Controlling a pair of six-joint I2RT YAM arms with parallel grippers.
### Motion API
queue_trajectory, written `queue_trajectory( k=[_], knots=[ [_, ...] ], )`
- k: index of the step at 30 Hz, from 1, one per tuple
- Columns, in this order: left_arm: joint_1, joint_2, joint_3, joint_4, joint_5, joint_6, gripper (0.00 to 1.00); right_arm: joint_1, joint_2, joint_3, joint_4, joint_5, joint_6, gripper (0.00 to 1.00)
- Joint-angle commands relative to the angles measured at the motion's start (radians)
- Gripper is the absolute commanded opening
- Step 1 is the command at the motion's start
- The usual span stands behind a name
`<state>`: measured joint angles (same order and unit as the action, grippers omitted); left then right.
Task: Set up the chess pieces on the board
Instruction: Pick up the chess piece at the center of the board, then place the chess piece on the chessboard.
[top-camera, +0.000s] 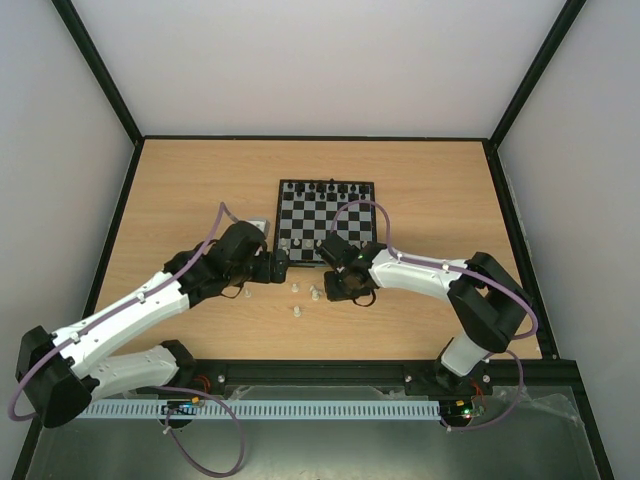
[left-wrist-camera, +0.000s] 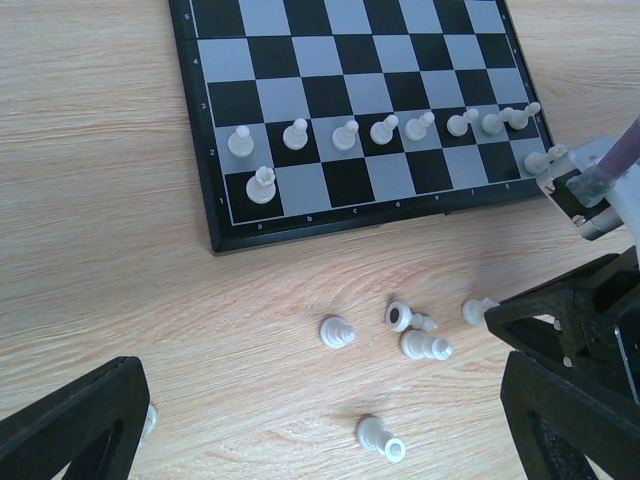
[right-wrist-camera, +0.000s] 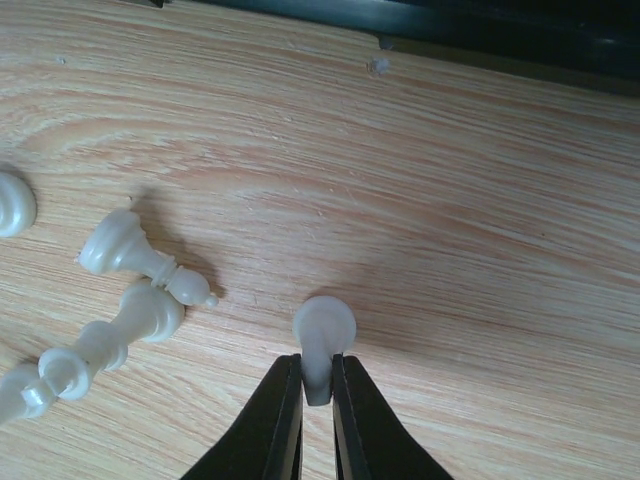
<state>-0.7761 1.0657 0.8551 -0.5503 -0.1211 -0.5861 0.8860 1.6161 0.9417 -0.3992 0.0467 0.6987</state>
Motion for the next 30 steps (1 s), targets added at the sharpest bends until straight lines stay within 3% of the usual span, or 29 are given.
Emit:
queue_trajectory(
  k=[1, 14, 30],
  knots=[
    [0.001, 0.009, -0.017, 0.015, -0.008, 0.01, 0.99, 0.008, 0.014, 0.024, -0.069, 0.034, -0.005, 0.08],
    [0.003, 0.011, -0.018, 0.018, -0.006, 0.012, 0.99, -0.004, 0.01, 0.132, -0.173, 0.133, -0.049, 0.04],
    [0.013, 0.01, -0.008, 0.007, -0.011, 0.021, 1.0, -0.222, 0.076, 0.245, -0.2, 0.11, -0.192, 0.04]
  ],
)
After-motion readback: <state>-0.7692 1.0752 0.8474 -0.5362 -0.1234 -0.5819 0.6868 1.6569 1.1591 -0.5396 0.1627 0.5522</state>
